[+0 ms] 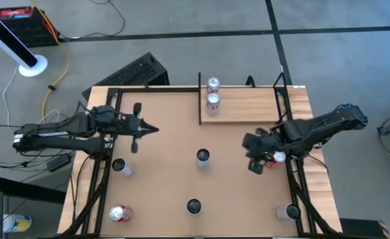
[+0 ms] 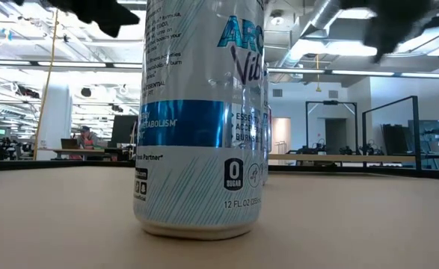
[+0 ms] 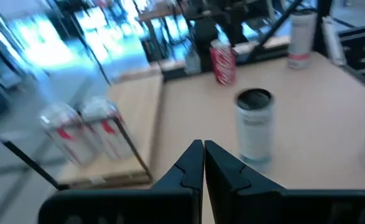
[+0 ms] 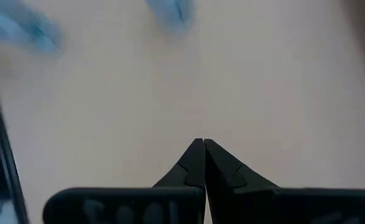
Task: Place canned beverage on shelf
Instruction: Put the right red-white soda can on the shelf
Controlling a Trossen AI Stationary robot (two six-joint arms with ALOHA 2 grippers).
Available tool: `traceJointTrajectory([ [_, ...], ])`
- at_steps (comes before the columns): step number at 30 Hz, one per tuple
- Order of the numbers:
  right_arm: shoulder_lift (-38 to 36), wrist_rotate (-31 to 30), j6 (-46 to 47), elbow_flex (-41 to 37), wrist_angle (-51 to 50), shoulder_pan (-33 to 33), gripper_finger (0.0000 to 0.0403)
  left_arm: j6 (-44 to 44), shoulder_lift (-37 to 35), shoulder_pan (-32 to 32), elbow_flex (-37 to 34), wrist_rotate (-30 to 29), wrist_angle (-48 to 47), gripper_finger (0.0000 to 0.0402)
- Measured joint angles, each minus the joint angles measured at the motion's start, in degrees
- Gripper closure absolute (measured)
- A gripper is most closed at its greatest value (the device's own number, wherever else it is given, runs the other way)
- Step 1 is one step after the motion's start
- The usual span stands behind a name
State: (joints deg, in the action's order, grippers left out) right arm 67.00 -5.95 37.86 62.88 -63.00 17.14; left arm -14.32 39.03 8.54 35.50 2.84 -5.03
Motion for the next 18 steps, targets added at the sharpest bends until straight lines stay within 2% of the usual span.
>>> traceJointTrajectory([
  [4, 0.0, -0.5, 11.4, 5.5, -17.3, 2.5, 0.0377, -2.3, 0.0, 1.2, -5.3, -1.1, 12.1, 0.0401],
  [7, -0.6, -1.4, 20.3, 7.4, -27.2, 4.4, 0.0376, -2.4, 0.0, 2.3, -6.2, -0.6, 14.8, 0.0401],
  [13, -6.9, -0.6, 30.1, 4.8, -27.3, 5.4, 0.0372, -1.6, -0.1, 2.9, -6.2, -0.3, 14.5, 0.0401],
  [18, -15.3, -0.2, 34.8, 1.2, -27.2, 5.1, 0.0342, -3.1, 0.0, 2.9, -6.3, -0.2, 14.7, 0.0401],
])
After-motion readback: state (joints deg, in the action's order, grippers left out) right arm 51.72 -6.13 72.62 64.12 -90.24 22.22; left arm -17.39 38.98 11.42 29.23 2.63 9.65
